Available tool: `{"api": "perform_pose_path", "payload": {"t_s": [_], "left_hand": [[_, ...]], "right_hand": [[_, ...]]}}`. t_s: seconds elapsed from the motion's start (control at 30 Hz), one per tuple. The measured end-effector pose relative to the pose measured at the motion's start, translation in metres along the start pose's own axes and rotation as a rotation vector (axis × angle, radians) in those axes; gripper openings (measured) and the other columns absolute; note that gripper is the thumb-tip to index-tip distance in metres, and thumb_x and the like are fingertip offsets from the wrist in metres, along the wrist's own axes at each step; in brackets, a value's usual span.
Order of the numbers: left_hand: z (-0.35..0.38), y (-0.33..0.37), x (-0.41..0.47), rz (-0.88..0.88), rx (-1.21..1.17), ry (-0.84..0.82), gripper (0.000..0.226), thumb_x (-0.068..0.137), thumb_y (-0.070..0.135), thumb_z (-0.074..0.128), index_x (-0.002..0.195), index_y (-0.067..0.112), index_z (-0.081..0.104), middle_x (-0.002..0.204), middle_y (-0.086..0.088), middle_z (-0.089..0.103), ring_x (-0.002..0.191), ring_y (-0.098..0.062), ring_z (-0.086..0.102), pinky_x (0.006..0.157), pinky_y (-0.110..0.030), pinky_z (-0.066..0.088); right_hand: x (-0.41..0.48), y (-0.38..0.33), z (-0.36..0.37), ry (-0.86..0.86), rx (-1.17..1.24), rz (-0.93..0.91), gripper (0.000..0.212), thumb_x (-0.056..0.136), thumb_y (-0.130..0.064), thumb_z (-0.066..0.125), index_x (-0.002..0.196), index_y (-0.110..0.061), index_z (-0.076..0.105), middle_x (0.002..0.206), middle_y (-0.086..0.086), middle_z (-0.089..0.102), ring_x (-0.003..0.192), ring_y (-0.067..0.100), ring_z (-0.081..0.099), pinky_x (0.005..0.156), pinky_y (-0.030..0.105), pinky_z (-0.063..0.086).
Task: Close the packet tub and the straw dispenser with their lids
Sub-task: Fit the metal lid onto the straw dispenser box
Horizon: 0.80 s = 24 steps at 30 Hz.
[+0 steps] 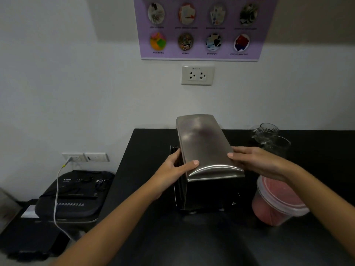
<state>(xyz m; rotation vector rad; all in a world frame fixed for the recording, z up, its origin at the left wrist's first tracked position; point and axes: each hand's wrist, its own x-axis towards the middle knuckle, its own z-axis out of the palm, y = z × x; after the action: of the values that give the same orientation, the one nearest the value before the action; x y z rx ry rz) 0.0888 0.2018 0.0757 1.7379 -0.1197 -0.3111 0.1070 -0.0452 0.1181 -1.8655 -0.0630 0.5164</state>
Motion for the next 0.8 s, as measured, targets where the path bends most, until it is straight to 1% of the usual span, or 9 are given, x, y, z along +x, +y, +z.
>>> {"api": "perform_pose_path", "payload": {"t_s": [0.13, 0.2, 0.3, 0.4, 0.47, 0.57, 0.6, 0.7, 0.8], "left_hand": [[0.001, -0.002, -0.002, -0.004, -0.03, -0.001, 0.098, 0.056, 0.064, 0.07, 0.141, 0.032, 0.032, 0.146, 0.004, 0.042, 0.134, -0.014, 0.038, 0.114, -0.042, 0.029], [0.002, -0.004, -0.002, -0.002, -0.027, 0.014, 0.101, 0.055, 0.065, 0.069, 0.142, 0.031, 0.03, 0.148, 0.003, 0.04, 0.135, -0.015, 0.036, 0.114, -0.043, 0.028], [0.002, -0.007, -0.003, 0.013, -0.017, 0.023, 0.102, 0.055, 0.067, 0.067, 0.142, 0.033, 0.029, 0.148, 0.003, 0.038, 0.135, -0.015, 0.036, 0.114, -0.044, 0.029], [0.001, -0.007, -0.003, 0.005, -0.013, 0.029, 0.105, 0.053, 0.069, 0.066, 0.143, 0.033, 0.026, 0.149, 0.002, 0.037, 0.135, -0.016, 0.036, 0.114, -0.044, 0.03], [0.001, -0.007, -0.002, 0.007, -0.013, 0.031, 0.103, 0.053, 0.068, 0.067, 0.142, 0.035, 0.028, 0.148, 0.003, 0.038, 0.134, -0.015, 0.037, 0.114, -0.043, 0.03], [-0.001, -0.006, 0.0, 0.033, -0.001, 0.054, 0.085, 0.058, 0.066, 0.069, 0.133, 0.044, 0.037, 0.143, 0.006, 0.042, 0.129, -0.011, 0.041, 0.109, -0.033, 0.033], [-0.001, -0.006, 0.001, 0.038, -0.013, 0.074, 0.085, 0.06, 0.065, 0.067, 0.135, 0.04, 0.036, 0.142, 0.006, 0.043, 0.126, -0.01, 0.043, 0.105, -0.03, 0.035], [-0.006, -0.007, 0.014, -0.004, -0.126, 0.171, 0.08, 0.075, 0.05, 0.061, 0.142, 0.019, 0.029, 0.147, -0.001, 0.04, 0.128, -0.014, 0.044, 0.111, -0.036, 0.034], [-0.013, -0.003, 0.036, -0.044, -0.147, 0.244, 0.072, 0.082, 0.045, 0.058, 0.141, 0.016, 0.031, 0.146, -0.003, 0.042, 0.13, -0.017, 0.043, 0.112, -0.041, 0.033]], "right_hand": [[-0.01, 0.004, -0.002, -0.037, 0.046, -0.006, 0.021, 0.086, -0.019, 0.054, 0.096, -0.037, 0.058, 0.086, -0.024, 0.072, 0.086, -0.007, 0.065, 0.062, 0.006, 0.048], [-0.011, 0.006, 0.0, -0.033, 0.046, -0.019, 0.021, 0.087, -0.02, 0.053, 0.097, -0.038, 0.057, 0.088, -0.023, 0.071, 0.085, -0.01, 0.064, 0.062, 0.006, 0.048], [-0.012, 0.008, 0.003, -0.031, 0.037, -0.035, 0.023, 0.088, -0.024, 0.052, 0.104, -0.04, 0.053, 0.1, -0.023, 0.063, 0.088, -0.013, 0.061, 0.065, 0.005, 0.047], [-0.012, 0.008, 0.004, -0.022, 0.043, -0.035, 0.021, 0.089, -0.024, 0.051, 0.102, -0.04, 0.054, 0.093, -0.027, 0.065, 0.084, -0.015, 0.061, 0.063, 0.004, 0.047], [-0.012, 0.008, 0.004, -0.018, 0.035, -0.034, 0.02, 0.088, -0.024, 0.052, 0.1, -0.04, 0.056, 0.088, -0.027, 0.067, 0.084, -0.013, 0.062, 0.063, 0.005, 0.048], [-0.007, 0.007, 0.002, 0.01, 0.017, -0.022, 0.031, 0.087, -0.026, 0.053, 0.118, -0.029, 0.054, 0.101, -0.016, 0.066, 0.091, -0.001, 0.064, 0.072, 0.013, 0.051], [-0.003, 0.005, 0.001, 0.038, 0.018, -0.022, 0.036, 0.088, -0.026, 0.053, 0.123, -0.023, 0.052, 0.106, -0.01, 0.065, 0.096, 0.003, 0.063, 0.079, 0.017, 0.05], [0.015, -0.004, -0.002, 0.147, -0.038, -0.023, 0.05, 0.088, -0.033, 0.052, 0.133, -0.011, 0.043, 0.126, 0.005, 0.056, 0.116, 0.019, 0.053, 0.104, 0.036, 0.039], [0.037, -0.014, -0.004, 0.191, -0.034, -0.043, 0.047, 0.088, -0.033, 0.052, 0.129, -0.009, 0.049, 0.131, 0.007, 0.054, 0.12, 0.023, 0.05, 0.109, 0.042, 0.033]]}}
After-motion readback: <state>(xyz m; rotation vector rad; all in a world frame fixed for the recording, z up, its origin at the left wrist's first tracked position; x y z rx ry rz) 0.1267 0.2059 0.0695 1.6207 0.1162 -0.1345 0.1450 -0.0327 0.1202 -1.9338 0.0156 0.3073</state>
